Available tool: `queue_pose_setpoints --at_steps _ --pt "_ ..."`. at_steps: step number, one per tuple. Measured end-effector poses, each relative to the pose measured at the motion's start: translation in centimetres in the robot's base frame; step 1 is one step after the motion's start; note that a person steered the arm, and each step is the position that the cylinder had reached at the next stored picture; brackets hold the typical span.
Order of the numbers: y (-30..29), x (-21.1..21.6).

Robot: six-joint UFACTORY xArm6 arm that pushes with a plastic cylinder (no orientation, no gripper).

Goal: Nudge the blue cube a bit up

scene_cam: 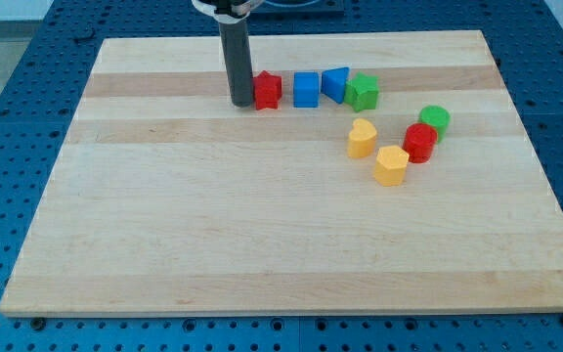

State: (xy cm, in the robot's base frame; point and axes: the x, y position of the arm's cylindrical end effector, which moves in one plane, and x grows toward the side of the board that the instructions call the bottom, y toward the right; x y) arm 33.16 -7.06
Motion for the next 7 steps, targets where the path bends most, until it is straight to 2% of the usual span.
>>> queue_pose_setpoints --at_steps 3,5,7 --pt "3.8 -0.4" --pt "3.4 2.3" --pt "6.2 2.7"
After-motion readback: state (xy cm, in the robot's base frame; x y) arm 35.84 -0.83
